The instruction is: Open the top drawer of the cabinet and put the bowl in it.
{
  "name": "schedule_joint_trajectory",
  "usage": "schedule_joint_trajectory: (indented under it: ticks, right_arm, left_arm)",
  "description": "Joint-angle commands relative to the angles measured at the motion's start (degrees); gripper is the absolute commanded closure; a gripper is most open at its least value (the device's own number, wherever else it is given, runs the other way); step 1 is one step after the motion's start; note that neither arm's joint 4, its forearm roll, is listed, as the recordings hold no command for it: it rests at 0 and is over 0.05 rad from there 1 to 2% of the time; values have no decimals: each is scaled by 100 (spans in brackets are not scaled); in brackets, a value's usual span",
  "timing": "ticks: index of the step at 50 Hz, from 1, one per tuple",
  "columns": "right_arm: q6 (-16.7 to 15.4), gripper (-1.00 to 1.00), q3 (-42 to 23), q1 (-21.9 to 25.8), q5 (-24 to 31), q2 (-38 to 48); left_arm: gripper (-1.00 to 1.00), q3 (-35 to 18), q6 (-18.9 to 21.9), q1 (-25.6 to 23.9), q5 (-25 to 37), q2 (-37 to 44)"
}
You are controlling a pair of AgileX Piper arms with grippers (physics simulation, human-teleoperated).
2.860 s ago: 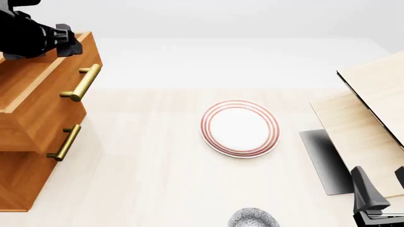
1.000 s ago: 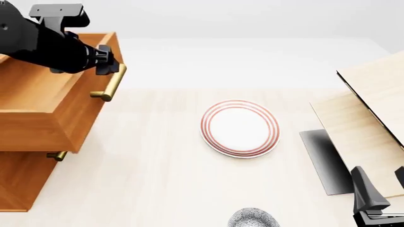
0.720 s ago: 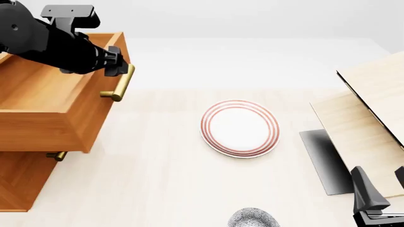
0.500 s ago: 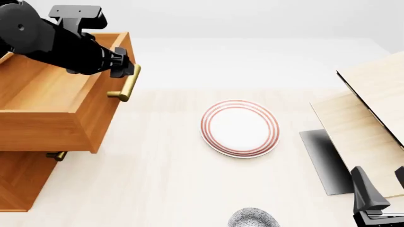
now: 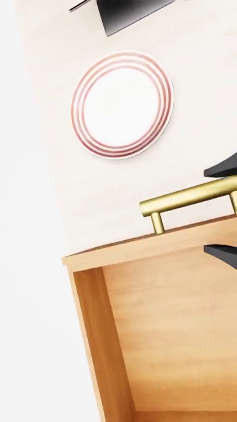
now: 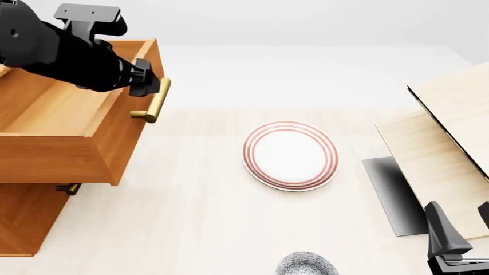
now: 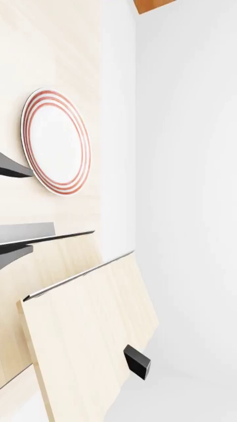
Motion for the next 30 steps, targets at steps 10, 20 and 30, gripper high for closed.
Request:
schedule_joint_trajectory:
  ticks: [10,20,30]
  right_arm:
    - [3,-100,5,0,-2,-3]
    - [2,-100,4,0,-2,-3]
    - [3,-100,5,0,-2,-4]
  left_arm:
    - [-100,288,713,536,236,-845]
    - [-100,197,745,393,267,-955]
    - [-100,171,808,256,312,-1103]
